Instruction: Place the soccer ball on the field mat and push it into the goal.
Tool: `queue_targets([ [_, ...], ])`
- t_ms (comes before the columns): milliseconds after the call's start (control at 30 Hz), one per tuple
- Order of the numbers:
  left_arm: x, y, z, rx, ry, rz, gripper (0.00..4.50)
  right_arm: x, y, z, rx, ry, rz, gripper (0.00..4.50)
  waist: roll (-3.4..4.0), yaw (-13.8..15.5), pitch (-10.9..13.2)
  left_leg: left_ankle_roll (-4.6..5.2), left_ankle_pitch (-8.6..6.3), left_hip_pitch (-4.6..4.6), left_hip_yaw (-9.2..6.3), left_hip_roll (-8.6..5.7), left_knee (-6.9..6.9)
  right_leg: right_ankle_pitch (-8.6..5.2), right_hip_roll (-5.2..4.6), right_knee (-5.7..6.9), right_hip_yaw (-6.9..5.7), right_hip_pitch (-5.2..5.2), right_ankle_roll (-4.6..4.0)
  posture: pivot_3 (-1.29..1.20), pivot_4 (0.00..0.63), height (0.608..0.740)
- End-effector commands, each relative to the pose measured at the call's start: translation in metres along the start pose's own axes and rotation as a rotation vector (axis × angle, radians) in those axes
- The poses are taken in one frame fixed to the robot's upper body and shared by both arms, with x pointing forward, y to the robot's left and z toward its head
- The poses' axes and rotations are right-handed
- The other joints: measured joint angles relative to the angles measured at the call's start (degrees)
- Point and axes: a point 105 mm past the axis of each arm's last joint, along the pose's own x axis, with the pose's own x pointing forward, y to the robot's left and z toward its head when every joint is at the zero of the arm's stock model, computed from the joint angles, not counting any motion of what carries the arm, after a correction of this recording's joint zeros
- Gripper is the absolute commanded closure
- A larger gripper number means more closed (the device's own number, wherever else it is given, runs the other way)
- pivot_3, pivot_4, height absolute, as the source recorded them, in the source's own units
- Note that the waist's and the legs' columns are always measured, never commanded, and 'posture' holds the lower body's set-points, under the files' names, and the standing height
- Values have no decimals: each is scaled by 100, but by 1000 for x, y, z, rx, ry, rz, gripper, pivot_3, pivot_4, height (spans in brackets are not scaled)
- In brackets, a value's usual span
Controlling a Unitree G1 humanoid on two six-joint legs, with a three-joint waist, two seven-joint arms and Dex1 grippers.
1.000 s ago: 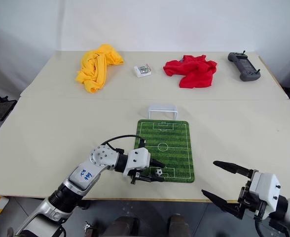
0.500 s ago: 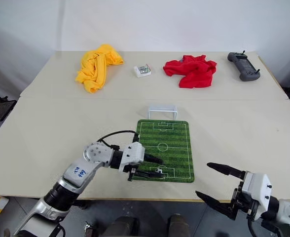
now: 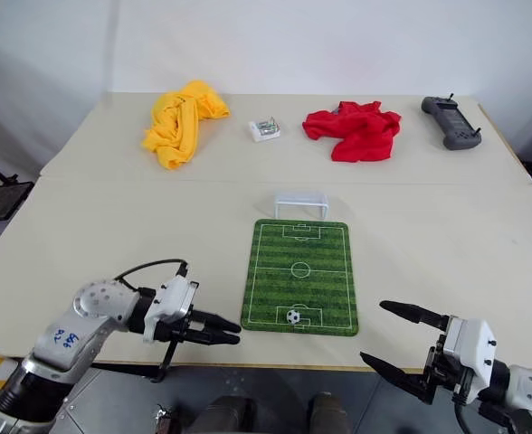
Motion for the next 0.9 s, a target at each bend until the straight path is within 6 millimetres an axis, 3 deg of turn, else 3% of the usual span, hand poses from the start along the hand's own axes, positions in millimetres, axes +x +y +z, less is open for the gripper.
queue_targets([
  [33,27,-8,13,30,-48,-61,4494,-7,-1,3,-29,14,6,0,2,1,-1,4,-2,6,-2,1,-1,5,0,-24,1,19,0,0,150,740],
  [433,78,7,19,-36,-76,56,4494,-13,-1,3,-5,41,-4,0,18,-48,-10,7,-6,17,6,5,-2,14,15,-29,-10,26,10,0,150,740],
  [600,82,21,23,-14,-72,86,4494,-14,0,1,-3,39,-34,0,18,-35,-10,8,-6,14,6,2,2,16,13,-31,-14,27,12,0,150,740],
  [900,81,29,18,16,-39,40,4494,-15,5,4,-3,39,-74,0,20,-44,-11,8,-6,16,8,2,1,16,14,-31,-13,26,12,0,150,740],
])
